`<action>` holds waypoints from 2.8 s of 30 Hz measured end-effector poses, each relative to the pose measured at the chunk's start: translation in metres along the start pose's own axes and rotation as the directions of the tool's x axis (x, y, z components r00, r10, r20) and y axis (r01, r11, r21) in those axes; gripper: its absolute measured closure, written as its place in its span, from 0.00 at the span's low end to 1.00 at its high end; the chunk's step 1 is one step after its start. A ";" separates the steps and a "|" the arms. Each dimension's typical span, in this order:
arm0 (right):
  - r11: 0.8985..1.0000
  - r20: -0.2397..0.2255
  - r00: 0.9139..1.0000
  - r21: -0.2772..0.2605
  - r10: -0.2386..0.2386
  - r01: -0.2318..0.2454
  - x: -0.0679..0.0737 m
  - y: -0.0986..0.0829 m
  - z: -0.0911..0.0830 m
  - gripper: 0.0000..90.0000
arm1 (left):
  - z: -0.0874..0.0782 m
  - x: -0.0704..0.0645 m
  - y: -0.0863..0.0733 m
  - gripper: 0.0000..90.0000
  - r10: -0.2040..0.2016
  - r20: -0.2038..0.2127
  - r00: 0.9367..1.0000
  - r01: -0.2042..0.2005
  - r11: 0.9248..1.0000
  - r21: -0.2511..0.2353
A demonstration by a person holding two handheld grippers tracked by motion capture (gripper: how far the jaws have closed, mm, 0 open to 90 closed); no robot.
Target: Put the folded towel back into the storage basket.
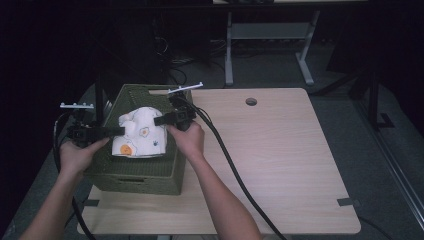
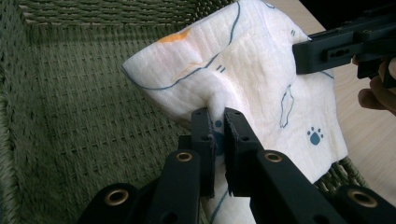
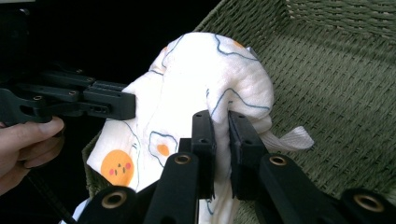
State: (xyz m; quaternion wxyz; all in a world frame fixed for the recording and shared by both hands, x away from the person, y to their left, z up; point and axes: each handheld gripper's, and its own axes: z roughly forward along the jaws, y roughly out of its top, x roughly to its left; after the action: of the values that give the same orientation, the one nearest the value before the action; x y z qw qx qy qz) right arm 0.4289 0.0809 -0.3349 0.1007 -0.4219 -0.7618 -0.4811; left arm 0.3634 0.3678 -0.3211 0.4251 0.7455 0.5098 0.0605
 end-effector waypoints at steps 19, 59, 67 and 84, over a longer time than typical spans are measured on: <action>0.999 0.027 0.999 0.019 0.029 -0.029 -0.012 -0.012 0.013 0.91 | 0.013 0.000 -0.006 0.93 0.034 -0.033 0.999 -0.031 0.997 0.069; 0.999 0.068 0.997 0.000 0.049 -0.049 -0.018 -0.015 0.008 0.73 | 0.020 0.000 -0.003 0.78 0.076 -0.151 0.986 -0.061 0.993 0.100; 0.999 0.061 0.997 0.001 0.048 -0.048 -0.018 -0.015 0.007 0.72 | 0.017 0.000 -0.004 0.79 0.067 -0.138 0.988 -0.056 0.995 0.083; 0.999 0.026 0.999 -0.029 0.046 -0.046 -0.024 -0.016 -0.021 0.62 | 0.018 -0.017 0.001 0.70 0.071 -0.094 0.993 -0.067 0.997 0.050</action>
State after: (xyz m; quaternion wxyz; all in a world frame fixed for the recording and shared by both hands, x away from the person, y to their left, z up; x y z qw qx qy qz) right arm 0.4266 0.0478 -0.3482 0.0957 -0.4470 -0.7464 -0.4836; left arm 0.3655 0.3434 -0.3255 0.3804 0.7685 0.5048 0.0989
